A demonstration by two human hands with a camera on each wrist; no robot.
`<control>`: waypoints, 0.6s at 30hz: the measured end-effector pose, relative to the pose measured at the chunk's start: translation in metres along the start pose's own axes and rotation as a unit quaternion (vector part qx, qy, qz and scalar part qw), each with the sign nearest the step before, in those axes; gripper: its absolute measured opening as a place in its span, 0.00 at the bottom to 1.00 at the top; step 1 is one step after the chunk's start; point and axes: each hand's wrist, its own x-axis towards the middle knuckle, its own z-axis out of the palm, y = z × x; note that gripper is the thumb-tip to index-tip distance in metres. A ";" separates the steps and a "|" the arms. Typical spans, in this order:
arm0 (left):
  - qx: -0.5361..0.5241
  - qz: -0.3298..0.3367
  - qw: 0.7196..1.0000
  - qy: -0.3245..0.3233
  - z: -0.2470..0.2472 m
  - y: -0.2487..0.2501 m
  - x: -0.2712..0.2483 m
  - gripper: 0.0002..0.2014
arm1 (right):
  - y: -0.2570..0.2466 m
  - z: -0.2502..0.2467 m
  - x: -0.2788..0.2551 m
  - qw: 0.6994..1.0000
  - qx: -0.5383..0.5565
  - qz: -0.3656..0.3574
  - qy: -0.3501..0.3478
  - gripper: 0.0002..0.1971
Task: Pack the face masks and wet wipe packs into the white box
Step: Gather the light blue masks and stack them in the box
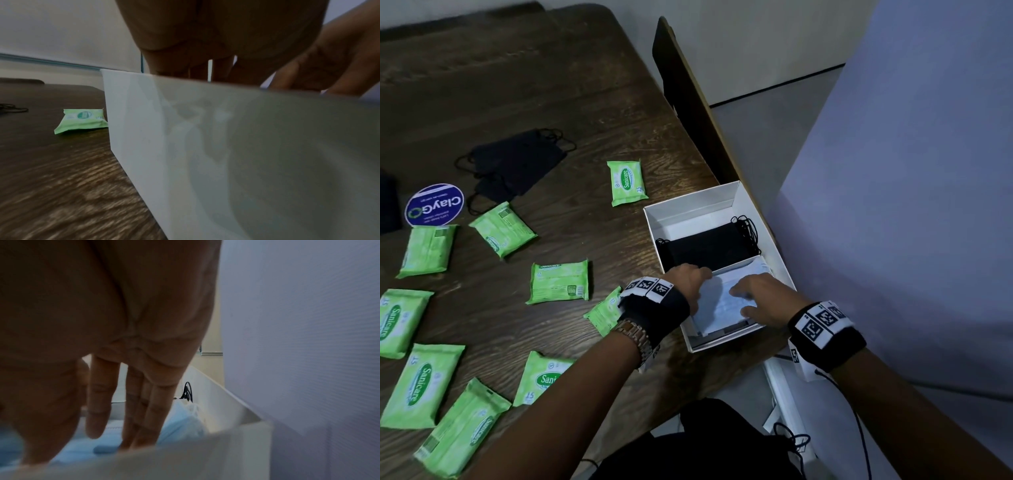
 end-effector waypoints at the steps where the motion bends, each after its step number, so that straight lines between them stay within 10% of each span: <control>1: -0.017 -0.003 1.000 0.004 -0.001 0.000 0.000 0.32 | -0.001 -0.002 -0.001 1.000 0.014 -0.009 -0.002 0.24; 10: 0.025 0.020 0.998 -0.054 0.011 0.011 0.016 0.62 | 0.008 -0.007 0.000 0.994 -0.079 0.033 0.067 0.14; 18: 0.068 0.035 0.997 -0.033 0.024 0.016 0.025 0.58 | 0.007 -0.010 0.006 0.998 -0.014 0.011 0.056 0.17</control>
